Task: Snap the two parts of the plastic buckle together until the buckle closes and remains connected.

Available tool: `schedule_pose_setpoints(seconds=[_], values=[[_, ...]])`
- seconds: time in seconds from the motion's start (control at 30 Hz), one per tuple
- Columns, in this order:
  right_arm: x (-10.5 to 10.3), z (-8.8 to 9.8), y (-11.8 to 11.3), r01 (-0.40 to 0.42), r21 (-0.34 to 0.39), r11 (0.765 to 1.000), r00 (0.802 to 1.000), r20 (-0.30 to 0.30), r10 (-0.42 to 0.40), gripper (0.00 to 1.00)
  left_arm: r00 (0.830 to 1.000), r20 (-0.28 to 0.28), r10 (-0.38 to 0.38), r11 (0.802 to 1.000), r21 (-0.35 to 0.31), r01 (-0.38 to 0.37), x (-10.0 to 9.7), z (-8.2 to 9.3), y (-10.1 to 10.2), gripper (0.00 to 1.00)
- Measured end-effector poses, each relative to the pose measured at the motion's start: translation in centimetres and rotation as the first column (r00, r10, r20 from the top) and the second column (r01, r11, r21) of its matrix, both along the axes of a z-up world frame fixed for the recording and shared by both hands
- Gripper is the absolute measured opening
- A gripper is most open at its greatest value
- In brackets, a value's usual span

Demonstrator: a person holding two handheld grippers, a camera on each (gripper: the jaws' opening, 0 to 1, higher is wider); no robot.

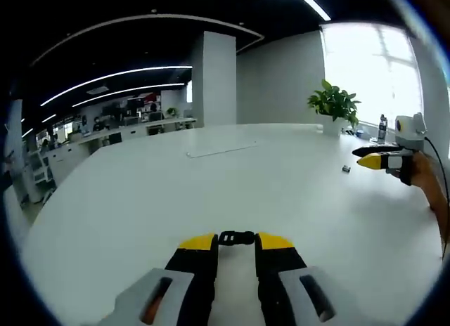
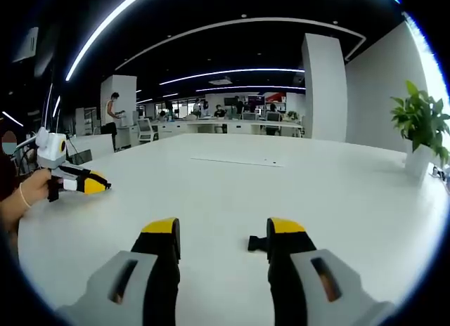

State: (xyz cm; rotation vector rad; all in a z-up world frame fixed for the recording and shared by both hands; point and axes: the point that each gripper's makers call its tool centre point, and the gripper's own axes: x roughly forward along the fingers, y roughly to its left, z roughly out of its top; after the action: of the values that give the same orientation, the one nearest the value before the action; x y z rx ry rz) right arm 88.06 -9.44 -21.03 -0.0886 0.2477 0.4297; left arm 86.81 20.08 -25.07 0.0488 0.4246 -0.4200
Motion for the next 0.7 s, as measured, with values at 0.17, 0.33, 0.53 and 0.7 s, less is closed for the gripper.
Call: schedule_pose_setpoints(seconds=[0.17,0.33,0.53,0.7], values=[[0.0,0.1,0.0,0.000,0.001,1.000,1.000,0.001,0.000,0.50,0.998,0.031,0.058,0.998,0.037,-0.060,0.2,0.1,1.3,0.20],[0.1,0.1,-0.1,0.001,0.001,1.000,1.000,0.002,-0.001,0.50,0.993,0.056,0.103,0.994,0.034,-0.105,0.4,0.5,2.4,0.20],[0.0,0.1,-0.1,0.002,0.002,1.000,1.000,0.002,-0.002,0.50,0.983,0.076,0.165,0.985,0.033,-0.168,0.5,0.5,4.2,0.20],[-0.1,0.0,0.0,0.000,0.003,1.000,1.000,0.001,0.000,0.50,0.979,0.077,0.191,0.981,0.022,-0.193,0.7,0.5,5.3,0.20]])
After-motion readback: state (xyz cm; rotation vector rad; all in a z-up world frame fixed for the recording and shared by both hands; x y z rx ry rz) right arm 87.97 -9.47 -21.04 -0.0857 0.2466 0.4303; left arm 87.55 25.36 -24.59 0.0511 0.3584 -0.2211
